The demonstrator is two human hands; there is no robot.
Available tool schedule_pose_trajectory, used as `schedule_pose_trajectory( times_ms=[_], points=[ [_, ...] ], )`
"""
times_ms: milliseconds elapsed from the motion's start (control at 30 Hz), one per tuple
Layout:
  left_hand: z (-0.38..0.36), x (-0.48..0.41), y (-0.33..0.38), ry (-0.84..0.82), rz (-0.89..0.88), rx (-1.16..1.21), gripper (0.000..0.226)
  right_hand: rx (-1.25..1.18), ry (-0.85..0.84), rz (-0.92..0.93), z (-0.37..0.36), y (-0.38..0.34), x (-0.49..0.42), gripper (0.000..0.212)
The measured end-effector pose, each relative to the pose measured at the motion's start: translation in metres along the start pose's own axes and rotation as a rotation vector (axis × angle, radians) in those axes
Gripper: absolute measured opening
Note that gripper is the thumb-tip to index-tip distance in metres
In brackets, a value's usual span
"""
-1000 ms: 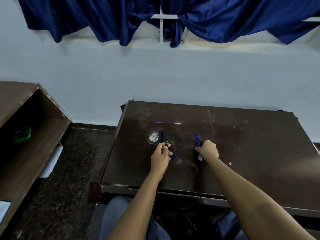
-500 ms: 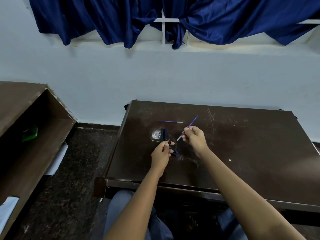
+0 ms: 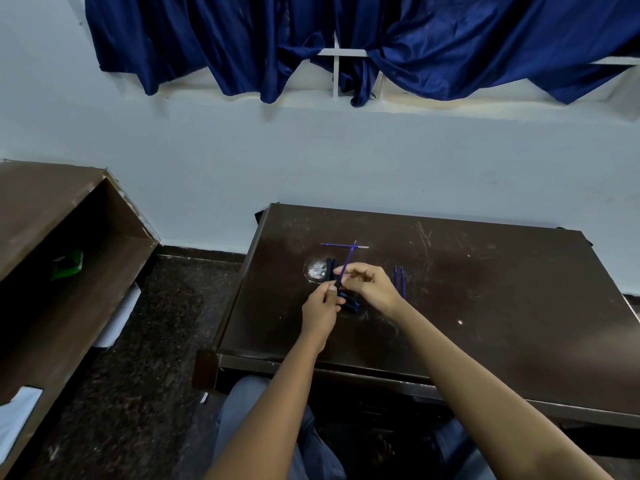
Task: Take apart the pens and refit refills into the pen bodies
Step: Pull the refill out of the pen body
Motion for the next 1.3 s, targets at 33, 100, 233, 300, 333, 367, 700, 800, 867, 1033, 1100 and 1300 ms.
schedule_pose_trajectory(
  times_ms=[33,100,233,300,333,367,700,800,867,1033,1100,1300],
  points=[
    [0.003,0.0,-0.001,0.012,-0.005,0.001,0.028,0.02,-0.001,-0.006,-0.001,0.003,-0.001,0.025],
    [0.009,0.0,-0.002,0.034,-0.019,-0.001,0.028,0.112,0.099,-0.039,0.004,0.015,-0.006,0.027],
    [0.017,-0.001,-0.003,0.061,-0.028,-0.012,0.029,0.405,0.307,-0.188,0.015,0.048,-0.021,0.019],
    [0.019,-0.001,-0.004,0.063,-0.026,-0.01,0.029,0.483,0.287,-0.276,0.01,0.064,-0.028,0.021],
    [0.019,-0.001,-0.005,0.061,-0.026,-0.01,0.029,0.522,0.275,-0.312,0.007,0.069,-0.03,0.025],
    [0.02,-0.002,-0.005,0.058,-0.025,-0.011,0.028,0.563,0.265,-0.336,0.003,0.072,-0.031,0.029],
    [0.02,-0.004,-0.012,0.05,-0.013,-0.004,0.028,0.711,0.277,-0.483,-0.01,0.074,-0.038,0.031],
    [0.02,-0.003,-0.01,0.047,-0.019,-0.013,0.028,0.58,0.306,-0.512,-0.004,0.079,-0.039,0.029],
    [0.021,-0.002,-0.008,0.046,-0.028,-0.015,0.028,0.399,0.339,-0.49,-0.001,0.078,-0.039,0.024],
    [0.024,0.0,-0.004,0.042,-0.032,-0.032,0.028,-0.507,0.223,-0.457,-0.005,0.053,-0.028,0.013],
    [0.025,0.002,0.002,0.039,-0.051,-0.043,0.028,-0.71,0.07,-0.411,-0.01,0.028,-0.018,0.009],
    [0.028,0.006,0.033,0.048,-0.122,-0.046,0.025,-0.83,-0.08,-0.213,-0.006,-0.042,0.014,0.012]
  ],
)
Point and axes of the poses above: each hand's wrist, its own x-axis away from the middle knuckle, its own z-axis out of the back of the hand, y = z × x, the point moved 9 cm from there along -x, towards the middle knuckle, and after that the axes turned 15 degrees about -z, right-handed, at the moved point
